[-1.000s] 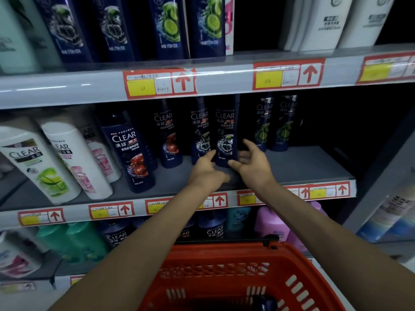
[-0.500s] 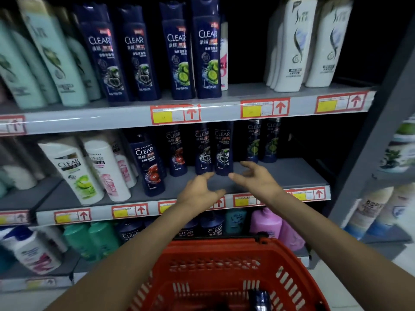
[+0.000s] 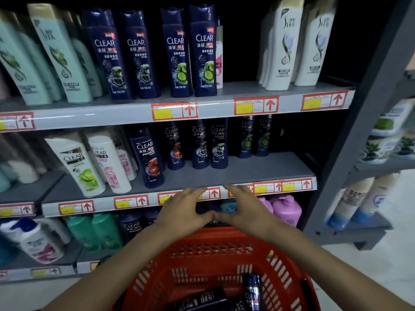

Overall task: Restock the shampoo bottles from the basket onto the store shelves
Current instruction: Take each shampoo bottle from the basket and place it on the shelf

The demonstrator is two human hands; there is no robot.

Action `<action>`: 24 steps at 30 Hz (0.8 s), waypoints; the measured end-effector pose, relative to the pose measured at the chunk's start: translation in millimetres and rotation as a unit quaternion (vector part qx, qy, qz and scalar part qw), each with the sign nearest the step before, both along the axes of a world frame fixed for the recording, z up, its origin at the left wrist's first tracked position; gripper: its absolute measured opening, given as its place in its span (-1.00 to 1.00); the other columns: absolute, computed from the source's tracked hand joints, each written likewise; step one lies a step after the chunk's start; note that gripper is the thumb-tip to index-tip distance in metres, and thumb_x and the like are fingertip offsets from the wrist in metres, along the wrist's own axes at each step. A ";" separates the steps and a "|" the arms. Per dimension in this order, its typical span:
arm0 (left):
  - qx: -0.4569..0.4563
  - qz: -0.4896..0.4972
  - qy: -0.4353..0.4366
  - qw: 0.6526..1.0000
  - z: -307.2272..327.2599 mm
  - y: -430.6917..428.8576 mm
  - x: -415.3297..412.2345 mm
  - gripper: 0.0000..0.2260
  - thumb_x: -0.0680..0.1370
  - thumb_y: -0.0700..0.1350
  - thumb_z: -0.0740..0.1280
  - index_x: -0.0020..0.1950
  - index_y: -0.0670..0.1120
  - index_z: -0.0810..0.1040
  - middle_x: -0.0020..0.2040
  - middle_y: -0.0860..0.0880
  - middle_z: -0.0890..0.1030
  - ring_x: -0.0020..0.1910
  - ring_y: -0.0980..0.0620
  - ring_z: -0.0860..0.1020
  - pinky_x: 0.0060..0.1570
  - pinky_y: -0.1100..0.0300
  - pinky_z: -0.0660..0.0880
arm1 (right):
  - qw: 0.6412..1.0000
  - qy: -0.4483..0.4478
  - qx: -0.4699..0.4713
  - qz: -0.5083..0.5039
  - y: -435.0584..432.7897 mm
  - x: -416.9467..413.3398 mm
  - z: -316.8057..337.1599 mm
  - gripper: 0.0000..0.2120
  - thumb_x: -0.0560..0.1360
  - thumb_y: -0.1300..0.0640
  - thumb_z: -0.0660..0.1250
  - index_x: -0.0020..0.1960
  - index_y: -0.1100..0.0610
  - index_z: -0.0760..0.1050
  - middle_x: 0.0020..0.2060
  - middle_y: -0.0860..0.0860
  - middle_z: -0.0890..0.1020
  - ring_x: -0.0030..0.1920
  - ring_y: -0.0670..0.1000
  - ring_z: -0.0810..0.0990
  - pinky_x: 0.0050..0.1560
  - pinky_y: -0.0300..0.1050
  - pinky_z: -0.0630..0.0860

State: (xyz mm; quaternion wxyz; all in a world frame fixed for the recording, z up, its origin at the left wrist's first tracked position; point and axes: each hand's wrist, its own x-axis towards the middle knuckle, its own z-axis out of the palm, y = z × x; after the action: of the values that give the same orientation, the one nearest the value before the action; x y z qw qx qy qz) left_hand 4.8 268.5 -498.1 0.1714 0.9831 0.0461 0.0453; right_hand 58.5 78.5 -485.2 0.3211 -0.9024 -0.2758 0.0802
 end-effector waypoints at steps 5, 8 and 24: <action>0.020 0.008 0.023 1.000 -45.1 10.6 -28.6 -0.21 0.45 0.47 0.17 0.62 0.16 0.25 0.55 0.12 0.37 0.51 0.04 0.38 0.48 -0.03 0.34 | 0.997 0.002 -0.065 0.037 -19.3 -17.8 -27.6 -0.15 0.46 -0.14 0.50 0.61 -0.03 0.16 0.49 0.09 0.27 0.53 0.09 0.27 0.51 -0.09 0.26; 0.027 0.018 0.043 0.999 -75.1 12.2 -49.2 -0.17 0.40 0.50 0.10 0.61 0.17 0.27 0.55 0.11 0.38 0.51 0.01 0.38 0.49 -0.03 0.34 | 0.991 -0.007 -0.126 0.040 -29.6 -25.9 -53.7 -0.14 0.45 -0.22 0.48 0.60 -0.01 0.17 0.51 0.14 0.27 0.54 0.16 0.27 0.51 -0.02 0.27; 0.139 -0.056 0.341 0.928 -246.3 13.3 -82.7 -0.20 0.52 0.29 0.37 0.66 0.14 0.08 0.56 -0.06 0.27 0.52 -0.19 0.32 0.40 -0.11 0.39 | 0.853 -0.037 -0.441 0.277 -19.5 -101.8 -182.7 -0.35 0.59 0.11 0.27 0.60 0.14 0.09 0.50 0.28 0.18 0.50 0.33 0.18 0.45 0.24 0.28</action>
State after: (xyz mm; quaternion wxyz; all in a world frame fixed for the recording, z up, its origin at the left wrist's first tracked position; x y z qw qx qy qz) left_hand -77.9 281.9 -744.4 0.0092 0.9541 0.0400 -0.2966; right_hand -43.3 58.9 -667.9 -0.1566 -0.8376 -0.4619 0.2459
